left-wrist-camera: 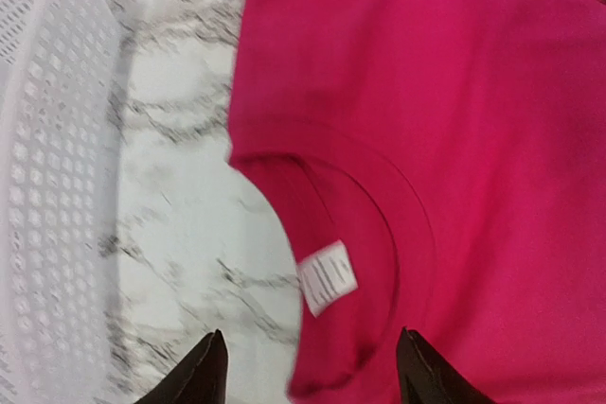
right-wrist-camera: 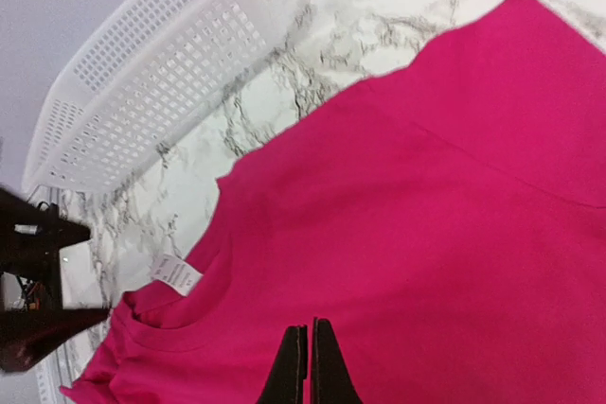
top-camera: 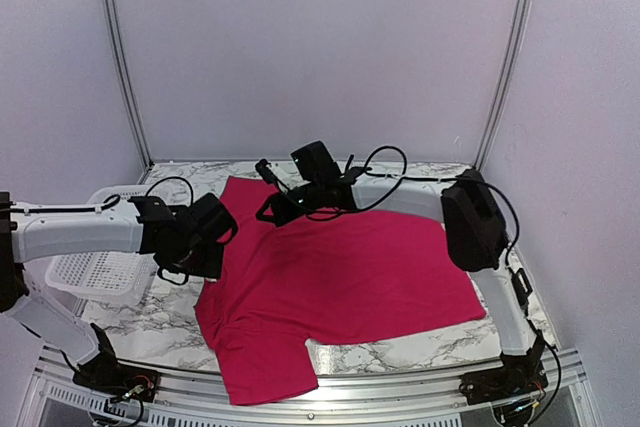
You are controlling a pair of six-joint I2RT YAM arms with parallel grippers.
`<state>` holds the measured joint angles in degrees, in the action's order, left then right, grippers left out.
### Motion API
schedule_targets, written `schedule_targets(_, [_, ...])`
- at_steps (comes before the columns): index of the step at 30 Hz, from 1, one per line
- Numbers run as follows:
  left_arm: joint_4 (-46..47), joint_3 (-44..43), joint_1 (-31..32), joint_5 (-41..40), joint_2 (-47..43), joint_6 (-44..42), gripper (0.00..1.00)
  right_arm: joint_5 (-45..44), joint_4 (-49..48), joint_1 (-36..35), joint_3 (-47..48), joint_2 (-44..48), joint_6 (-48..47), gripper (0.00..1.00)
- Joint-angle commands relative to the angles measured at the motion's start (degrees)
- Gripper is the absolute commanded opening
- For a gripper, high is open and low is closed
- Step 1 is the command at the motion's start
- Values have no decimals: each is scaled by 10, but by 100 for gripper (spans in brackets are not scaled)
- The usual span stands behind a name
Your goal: Pin the brooch onto the clothing
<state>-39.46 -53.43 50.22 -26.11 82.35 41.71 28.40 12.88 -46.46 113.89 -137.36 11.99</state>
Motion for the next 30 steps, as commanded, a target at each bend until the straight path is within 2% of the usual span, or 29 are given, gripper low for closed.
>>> schedule_targets(1, [30,-35,-99,-30,-2,-139,59,-28,-20,53,-99,141,8,0])
schedule_targets(6, [81,-101,-168,-18,92,-212,56,-106,-33,178,-274,241,34,0])
schedule_targets(10, [88,-190,-185,-35,196,-255,56,-157,1,275,-323,255,4,0])
schedule_targets(14, [92,-264,-196,-45,286,-277,56,-143,22,343,-345,243,-23,0])
schedule_targets(18, [92,-300,-211,-52,353,-291,56,-134,15,384,-363,225,-33,0])
schedule_targets(21, [92,-316,-217,-50,389,-305,56,-86,11,400,-367,203,-45,0])
schedule_targets(30, [93,-365,-244,-73,457,-323,56,-173,40,421,-346,151,-40,0])
